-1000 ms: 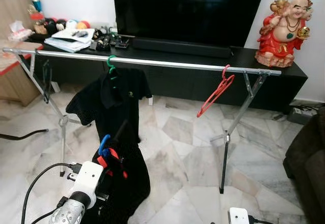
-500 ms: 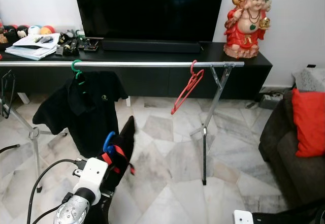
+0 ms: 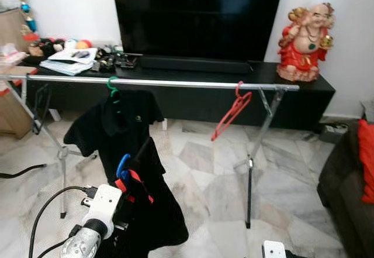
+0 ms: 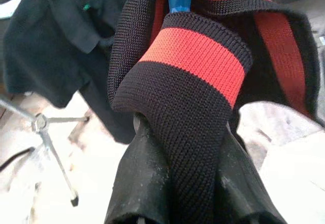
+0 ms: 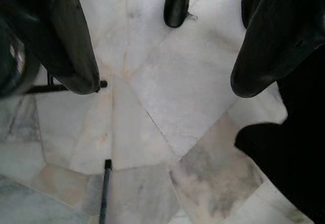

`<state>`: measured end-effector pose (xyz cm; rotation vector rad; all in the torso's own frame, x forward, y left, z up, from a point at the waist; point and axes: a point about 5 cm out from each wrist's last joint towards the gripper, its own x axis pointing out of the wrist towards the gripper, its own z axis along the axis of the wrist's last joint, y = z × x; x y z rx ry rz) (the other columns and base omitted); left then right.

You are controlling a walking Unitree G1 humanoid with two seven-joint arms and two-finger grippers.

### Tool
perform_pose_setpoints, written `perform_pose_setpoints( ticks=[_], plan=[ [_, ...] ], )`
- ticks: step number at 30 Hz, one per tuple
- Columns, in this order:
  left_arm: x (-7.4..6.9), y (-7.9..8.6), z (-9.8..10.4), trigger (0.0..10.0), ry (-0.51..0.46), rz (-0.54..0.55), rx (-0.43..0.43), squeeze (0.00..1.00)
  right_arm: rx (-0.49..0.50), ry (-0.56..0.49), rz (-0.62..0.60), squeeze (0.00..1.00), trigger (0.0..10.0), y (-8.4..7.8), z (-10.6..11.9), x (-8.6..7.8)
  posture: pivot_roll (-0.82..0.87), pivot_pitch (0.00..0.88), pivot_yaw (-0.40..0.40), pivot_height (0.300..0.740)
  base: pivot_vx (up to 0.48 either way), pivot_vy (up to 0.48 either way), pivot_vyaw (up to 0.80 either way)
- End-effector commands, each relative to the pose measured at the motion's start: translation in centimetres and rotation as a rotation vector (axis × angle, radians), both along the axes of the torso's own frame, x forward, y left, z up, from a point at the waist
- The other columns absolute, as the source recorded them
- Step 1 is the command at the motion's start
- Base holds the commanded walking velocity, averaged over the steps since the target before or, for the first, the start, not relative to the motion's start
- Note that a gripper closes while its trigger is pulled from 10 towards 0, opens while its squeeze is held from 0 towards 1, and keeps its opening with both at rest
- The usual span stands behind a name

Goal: Hang hanger

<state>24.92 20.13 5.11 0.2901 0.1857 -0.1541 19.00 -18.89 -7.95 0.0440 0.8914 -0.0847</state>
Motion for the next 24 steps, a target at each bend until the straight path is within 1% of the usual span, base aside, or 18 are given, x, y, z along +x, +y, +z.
perform_pose_setpoints(
  ticks=[1,24],
  plan=[
    [0.32,0.32,0.6,10.0,-0.023,0.022,-0.009,0.0,-0.001,-0.005,0.008,0.0,10.0,0.06,0.08,0.16,0.12,0.0,-0.01,0.74,0.341,0.0,0.0],
    [0.16,0.34,0.5,10.0,-0.017,0.03,-0.018,0.0,-0.002,-0.008,0.002,0.0,10.0,-0.1,0.18,0.33,0.12,0.008,-0.018,0.74,0.35,0.0,0.0]
  ],
)
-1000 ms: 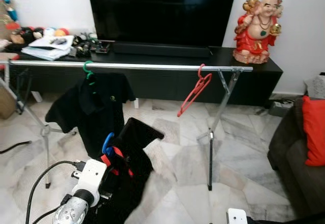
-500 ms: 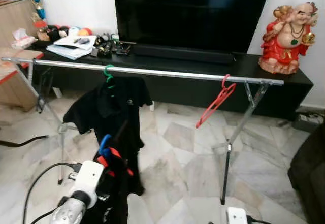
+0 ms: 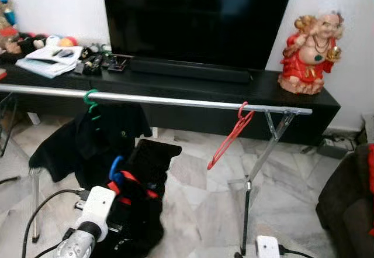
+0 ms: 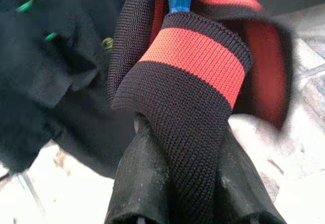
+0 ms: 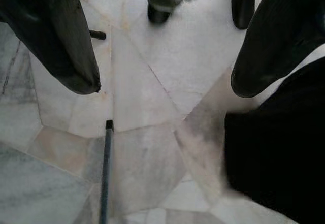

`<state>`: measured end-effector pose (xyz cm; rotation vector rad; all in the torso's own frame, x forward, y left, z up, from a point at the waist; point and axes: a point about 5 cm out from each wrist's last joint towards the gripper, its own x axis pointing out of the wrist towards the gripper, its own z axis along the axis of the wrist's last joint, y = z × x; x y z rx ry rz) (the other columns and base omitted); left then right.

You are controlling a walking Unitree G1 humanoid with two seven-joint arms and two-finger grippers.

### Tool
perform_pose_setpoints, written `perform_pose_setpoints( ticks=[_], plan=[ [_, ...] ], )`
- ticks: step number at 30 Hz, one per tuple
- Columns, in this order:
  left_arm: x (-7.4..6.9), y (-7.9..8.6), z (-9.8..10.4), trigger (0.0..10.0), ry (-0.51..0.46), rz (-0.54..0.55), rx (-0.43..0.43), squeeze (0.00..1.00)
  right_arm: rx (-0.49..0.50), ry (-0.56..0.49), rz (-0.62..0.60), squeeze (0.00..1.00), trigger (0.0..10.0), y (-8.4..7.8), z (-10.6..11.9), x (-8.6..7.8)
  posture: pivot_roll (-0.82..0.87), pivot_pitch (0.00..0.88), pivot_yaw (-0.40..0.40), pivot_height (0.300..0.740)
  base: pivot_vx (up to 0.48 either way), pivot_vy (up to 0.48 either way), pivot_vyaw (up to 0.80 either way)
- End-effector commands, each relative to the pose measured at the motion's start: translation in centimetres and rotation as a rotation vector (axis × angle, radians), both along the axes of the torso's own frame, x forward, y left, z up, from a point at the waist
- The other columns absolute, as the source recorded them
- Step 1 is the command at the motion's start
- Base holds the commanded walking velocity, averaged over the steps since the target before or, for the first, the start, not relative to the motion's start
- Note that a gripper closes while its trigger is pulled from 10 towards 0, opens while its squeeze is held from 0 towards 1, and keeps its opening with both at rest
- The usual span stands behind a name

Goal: Hang hanger

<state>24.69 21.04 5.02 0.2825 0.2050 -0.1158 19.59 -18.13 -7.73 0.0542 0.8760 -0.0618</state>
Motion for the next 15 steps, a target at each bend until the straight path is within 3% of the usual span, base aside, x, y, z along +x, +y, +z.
perform_pose_setpoints(
  ticks=[1,15],
  plan=[
    [0.39,-0.57,0.59,10.0,-0.032,-0.011,-0.015,0.0,-0.019,0.008,-0.014,0.0,10.0,-0.87,-0.04,-0.27,0.12,0.008,-0.018,0.74,0.352,0.0,0.0],
    [0.41,-0.4,0.68,10.0,-0.034,-0.005,-0.012,0.0,-0.012,0.007,-0.003,0.0,10.0,-0.63,-0.05,-0.24,0.13,0.012,-0.019,0.74,0.353,0.0,0.0]
  ],
)
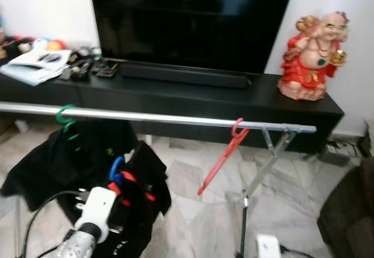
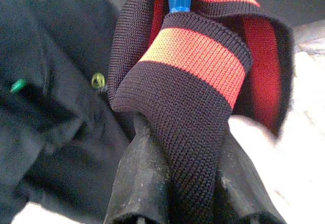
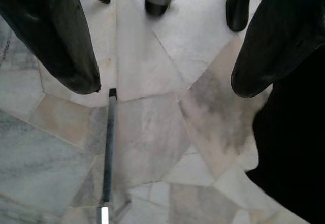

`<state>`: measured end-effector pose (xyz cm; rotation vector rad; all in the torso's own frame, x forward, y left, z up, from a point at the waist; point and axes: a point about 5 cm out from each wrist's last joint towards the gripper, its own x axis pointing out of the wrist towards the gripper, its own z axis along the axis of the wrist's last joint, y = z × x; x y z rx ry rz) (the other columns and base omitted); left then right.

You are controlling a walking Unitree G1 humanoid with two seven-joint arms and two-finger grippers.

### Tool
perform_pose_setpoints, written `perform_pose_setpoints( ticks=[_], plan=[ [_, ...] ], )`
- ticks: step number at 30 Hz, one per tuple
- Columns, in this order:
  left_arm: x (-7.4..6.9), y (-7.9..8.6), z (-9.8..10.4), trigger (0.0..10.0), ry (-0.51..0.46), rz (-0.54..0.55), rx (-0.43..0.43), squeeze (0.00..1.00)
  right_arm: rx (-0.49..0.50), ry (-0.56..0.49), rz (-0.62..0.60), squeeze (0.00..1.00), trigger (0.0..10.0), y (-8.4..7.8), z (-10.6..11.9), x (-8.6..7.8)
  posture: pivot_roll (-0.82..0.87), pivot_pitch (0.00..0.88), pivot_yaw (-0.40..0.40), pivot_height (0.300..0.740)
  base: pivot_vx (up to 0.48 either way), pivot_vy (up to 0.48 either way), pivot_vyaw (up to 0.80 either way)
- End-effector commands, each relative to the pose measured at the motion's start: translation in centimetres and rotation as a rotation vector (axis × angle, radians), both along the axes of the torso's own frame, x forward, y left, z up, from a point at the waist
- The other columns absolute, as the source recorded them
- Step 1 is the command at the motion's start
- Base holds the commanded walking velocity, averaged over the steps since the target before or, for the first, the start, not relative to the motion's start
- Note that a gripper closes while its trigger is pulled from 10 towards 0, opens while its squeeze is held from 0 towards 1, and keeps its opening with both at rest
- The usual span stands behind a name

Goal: Hang hanger

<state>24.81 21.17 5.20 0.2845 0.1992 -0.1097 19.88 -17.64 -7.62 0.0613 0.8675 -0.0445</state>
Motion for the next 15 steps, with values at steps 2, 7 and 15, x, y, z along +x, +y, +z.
perform_pose_setpoints(
  ticks=[2,7,15],
  plan=[
    [0.29,-0.49,0.51,10.0,-0.028,-0.009,-0.013,0.0,-0.024,0.018,-0.015,0.0,10.0,-1.09,-0.17,-0.53,0.13,0.013,-0.019,0.74,0.352,0.0,0.0],
    [0.25,-0.4,0.52,10.0,-0.03,-0.007,-0.01,0.0,-0.024,0.019,-0.013,0.0,10.0,-1.05,-0.2,-0.58,0.13,0.012,-0.019,0.74,0.349,0.0,0.0],
    [0.2,-0.56,0.5,10.0,-0.03,-0.029,-0.022,0.0,-0.025,0.02,-0.01,0.0,10.0,-1.04,-0.22,-0.64,0.13,0.011,-0.021,0.74,0.12,0.0,0.0]
  ],
)
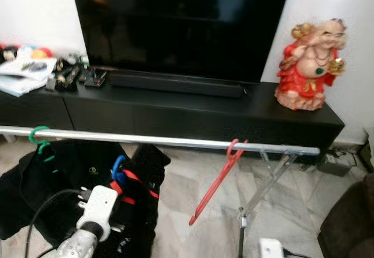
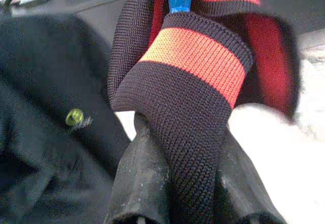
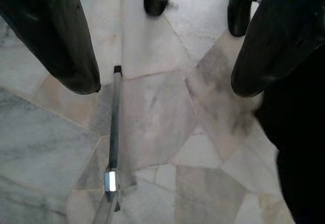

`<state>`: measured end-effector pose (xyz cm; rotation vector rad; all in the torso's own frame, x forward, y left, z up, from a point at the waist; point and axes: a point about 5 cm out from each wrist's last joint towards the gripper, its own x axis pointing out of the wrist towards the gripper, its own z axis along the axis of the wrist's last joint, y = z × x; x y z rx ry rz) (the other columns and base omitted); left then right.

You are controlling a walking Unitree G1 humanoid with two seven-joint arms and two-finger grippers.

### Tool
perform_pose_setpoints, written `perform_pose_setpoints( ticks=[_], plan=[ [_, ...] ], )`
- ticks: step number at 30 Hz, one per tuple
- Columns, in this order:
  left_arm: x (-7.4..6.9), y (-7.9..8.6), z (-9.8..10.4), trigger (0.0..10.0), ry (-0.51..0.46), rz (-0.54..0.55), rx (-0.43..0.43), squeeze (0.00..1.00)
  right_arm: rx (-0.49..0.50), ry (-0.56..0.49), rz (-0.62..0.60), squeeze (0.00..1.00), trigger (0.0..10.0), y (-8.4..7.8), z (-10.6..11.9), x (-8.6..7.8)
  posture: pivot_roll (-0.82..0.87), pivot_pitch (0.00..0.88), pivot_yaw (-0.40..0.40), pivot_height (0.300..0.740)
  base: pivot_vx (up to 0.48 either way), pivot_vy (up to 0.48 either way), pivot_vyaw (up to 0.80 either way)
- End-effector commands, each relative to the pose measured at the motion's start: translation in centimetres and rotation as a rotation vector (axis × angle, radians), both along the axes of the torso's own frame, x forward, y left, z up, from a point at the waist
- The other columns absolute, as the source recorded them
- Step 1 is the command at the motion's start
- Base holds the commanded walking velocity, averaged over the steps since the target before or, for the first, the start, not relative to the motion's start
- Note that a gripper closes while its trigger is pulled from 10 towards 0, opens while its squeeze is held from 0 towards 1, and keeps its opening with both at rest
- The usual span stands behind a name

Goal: Hang hanger

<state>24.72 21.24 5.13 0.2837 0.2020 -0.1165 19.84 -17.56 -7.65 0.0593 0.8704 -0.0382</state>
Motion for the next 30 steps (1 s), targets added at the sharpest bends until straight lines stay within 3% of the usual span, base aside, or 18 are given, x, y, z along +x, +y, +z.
perform_pose_setpoints(
  ticks=[1,6,20,30],
  plan=[
    [0.3,-0.6,0.7,10.0,-0.038,-0.027,-0.025,0.0,-0.027,0.017,-0.015,0.0,10.0,-1.1,-0.2,-0.6,0.13,0.011,-0.021,0.74,0.0,0.0,0.0],
    [0.6,-0.5,1.1,10.0,-0.056,-0.028,-0.021,0.0,-0.028,0.018,-0.013,0.0,10.0,-1.1,-0.2,-0.6,0.13,0.01,-0.021,0.74,0.0,0.0,0.0],
    [3.3,-0.7,2.2,10.0,-0.091,-0.037,0.01,0.0,-0.03,0.022,-0.011,0.0,10.0,-1.0,-0.3,-0.7,0.12,0.0,-0.02,0.74,0.0,0.0,0.0],
    [6.7,-0.9,3.3,10.0,-0.097,0.011,0.069,0.0,-0.031,0.027,-0.007,0.0,10.0,-1.0,-0.3,-0.7,0.12,0.0,-0.023,0.74,0.0,0.0,0.0]
  ],
)
